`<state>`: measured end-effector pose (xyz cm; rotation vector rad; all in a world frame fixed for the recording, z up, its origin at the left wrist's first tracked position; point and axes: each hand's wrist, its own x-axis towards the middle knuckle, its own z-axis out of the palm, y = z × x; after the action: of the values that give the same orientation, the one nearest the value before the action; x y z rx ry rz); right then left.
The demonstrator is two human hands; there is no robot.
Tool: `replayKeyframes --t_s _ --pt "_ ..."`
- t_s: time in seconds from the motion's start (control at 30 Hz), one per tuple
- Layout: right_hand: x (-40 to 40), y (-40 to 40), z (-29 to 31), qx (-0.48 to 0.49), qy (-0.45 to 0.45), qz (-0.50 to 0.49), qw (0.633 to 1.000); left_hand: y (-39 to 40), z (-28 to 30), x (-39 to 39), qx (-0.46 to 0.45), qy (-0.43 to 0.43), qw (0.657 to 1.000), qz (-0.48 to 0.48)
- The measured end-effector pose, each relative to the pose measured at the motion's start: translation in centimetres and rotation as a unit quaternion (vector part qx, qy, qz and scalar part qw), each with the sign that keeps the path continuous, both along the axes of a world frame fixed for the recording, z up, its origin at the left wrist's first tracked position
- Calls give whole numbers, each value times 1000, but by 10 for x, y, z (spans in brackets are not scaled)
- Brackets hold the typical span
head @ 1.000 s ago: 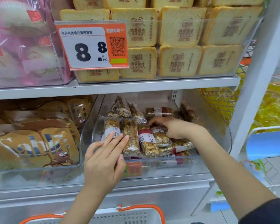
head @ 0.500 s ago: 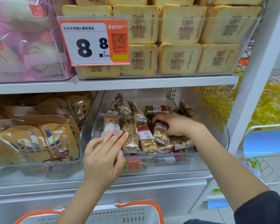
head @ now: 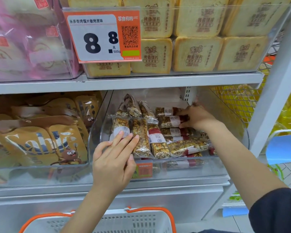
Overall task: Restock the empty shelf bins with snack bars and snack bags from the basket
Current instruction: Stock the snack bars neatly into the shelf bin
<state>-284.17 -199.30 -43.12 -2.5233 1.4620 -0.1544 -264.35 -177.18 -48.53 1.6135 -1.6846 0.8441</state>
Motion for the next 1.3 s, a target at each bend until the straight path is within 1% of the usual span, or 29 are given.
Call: replayKeyframes --t_s 0.13,0.23,0.4,0.53,0.57,0.63,0.67,0.7,0.73,0.8,0.87,0.9,1.0,1.07,1.13,1.23,1.27,1.3 --pt "7 0 -9 -60 -5 4 998 1 1 -1 -6 3 1000 -1" --pt "11 -3 -14 -72 -26 -3 997 2 2 -1 0 3 1000 -3" --pt "7 -6 -21 -46 -50 1 998 4 3 -2 15 8 1000 2" --pt "4 -1 -14 -25 -63 -9 998 5 4 -1 28 8 1000 2" --pt "2 4 -11 -22 -92 -13 995 5 4 -1 29 8 1000 1" --pt "-6 16 -2 -28 -185 -23 982 6 5 -1 29 7 1000 0" --pt "-10 25 3 -44 -234 -15 971 6 4 -1 28 6 1000 -1" --pt "-13 35 9 -59 -258 11 964 6 4 -1 26 5 1000 0" --pt "-15 48 15 -56 -251 55 965 6 4 -1 24 5 1000 0" --pt "-10 71 20 6 -189 156 970 5 3 -1 18 5 1000 2" --pt "1 87 13 57 -110 218 968 5 3 -1 15 4 1000 4" --pt "8 90 9 57 -75 232 968 5 3 -1 15 3 1000 4" --pt "22 92 4 25 -13 232 972 4 3 -2 16 3 1000 4" --pt "26 91 7 -2 1 224 975 5 3 -1 18 4 1000 4" --pt "21 90 15 -33 -13 205 978 4 3 -1 16 5 1000 2" --pt "-2 80 29 -98 -23 149 984 5 3 -1 16 6 1000 1" --pt "-10 77 33 -97 -40 131 986 5 3 -1 16 6 1000 0" --pt "-17 75 35 -68 -70 107 989 5 3 -1 17 6 1000 -1"
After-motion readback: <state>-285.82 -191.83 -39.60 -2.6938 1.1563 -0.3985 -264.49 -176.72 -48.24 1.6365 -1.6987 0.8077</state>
